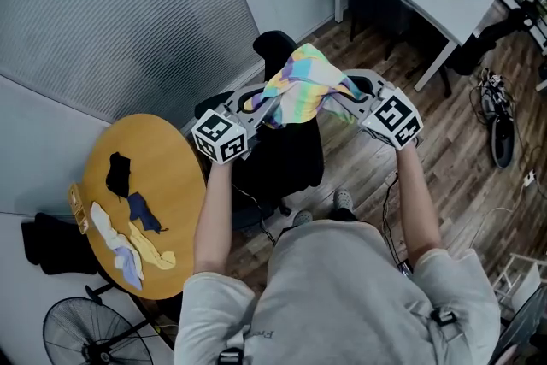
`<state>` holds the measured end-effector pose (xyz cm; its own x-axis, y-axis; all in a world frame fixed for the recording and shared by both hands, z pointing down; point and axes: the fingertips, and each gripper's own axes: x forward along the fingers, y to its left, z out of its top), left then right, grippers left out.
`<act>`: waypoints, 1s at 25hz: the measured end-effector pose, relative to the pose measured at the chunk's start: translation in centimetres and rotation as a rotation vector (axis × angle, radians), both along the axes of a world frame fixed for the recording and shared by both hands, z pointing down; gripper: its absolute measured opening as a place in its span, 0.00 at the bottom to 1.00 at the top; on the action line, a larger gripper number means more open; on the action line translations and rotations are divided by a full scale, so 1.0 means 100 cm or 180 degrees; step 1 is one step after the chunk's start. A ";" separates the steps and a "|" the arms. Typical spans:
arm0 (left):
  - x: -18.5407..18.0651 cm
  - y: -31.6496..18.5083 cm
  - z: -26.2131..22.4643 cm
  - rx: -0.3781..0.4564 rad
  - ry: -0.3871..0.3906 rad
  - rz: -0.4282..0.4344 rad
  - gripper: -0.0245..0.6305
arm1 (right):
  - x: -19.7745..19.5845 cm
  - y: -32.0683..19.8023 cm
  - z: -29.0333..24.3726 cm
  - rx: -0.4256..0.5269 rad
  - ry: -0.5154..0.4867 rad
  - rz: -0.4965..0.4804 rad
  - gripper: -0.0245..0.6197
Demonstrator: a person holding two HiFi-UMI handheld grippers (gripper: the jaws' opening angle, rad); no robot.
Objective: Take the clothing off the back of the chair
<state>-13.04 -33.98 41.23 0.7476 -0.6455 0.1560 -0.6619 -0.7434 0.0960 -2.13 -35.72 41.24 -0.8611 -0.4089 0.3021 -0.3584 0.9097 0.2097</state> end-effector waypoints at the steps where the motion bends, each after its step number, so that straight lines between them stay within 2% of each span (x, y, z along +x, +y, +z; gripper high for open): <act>1: 0.000 0.000 -0.002 0.0014 -0.0002 0.0003 0.14 | 0.000 -0.002 -0.004 0.0042 0.0001 0.0010 0.21; 6: 0.005 -0.004 -0.009 0.0044 0.0005 0.0055 0.17 | 0.002 -0.006 -0.028 0.0231 0.0049 0.0056 0.20; 10: 0.016 -0.010 0.005 -0.0115 -0.0085 0.0313 0.44 | 0.004 -0.009 -0.036 0.0292 0.0046 0.0085 0.20; 12: 0.019 -0.015 0.011 -0.0208 -0.0045 0.0411 0.53 | 0.003 -0.009 -0.039 0.0308 0.0043 0.0079 0.20; 15: 0.022 -0.021 0.018 -0.0397 0.0120 0.0589 0.58 | 0.000 -0.008 -0.043 0.0318 0.0010 0.0058 0.20; 19: 0.027 -0.022 0.025 -0.0611 0.0388 0.0798 0.59 | -0.003 -0.005 -0.045 0.0301 -0.0056 0.0018 0.20; 22: 0.028 -0.019 0.026 -0.0672 0.0561 0.0885 0.57 | -0.005 -0.005 -0.045 0.0258 -0.0096 0.0007 0.20; 25: 0.026 -0.014 0.025 -0.0672 0.0614 0.0896 0.39 | -0.006 -0.006 -0.044 0.0217 -0.0113 0.0016 0.20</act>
<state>-10.42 -35.35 43.75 0.9193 -0.3800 0.1027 -0.3900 -0.8438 0.3687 -2.73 -36.30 36.79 -0.8687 -0.4319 0.2428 -0.3713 0.8919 0.2582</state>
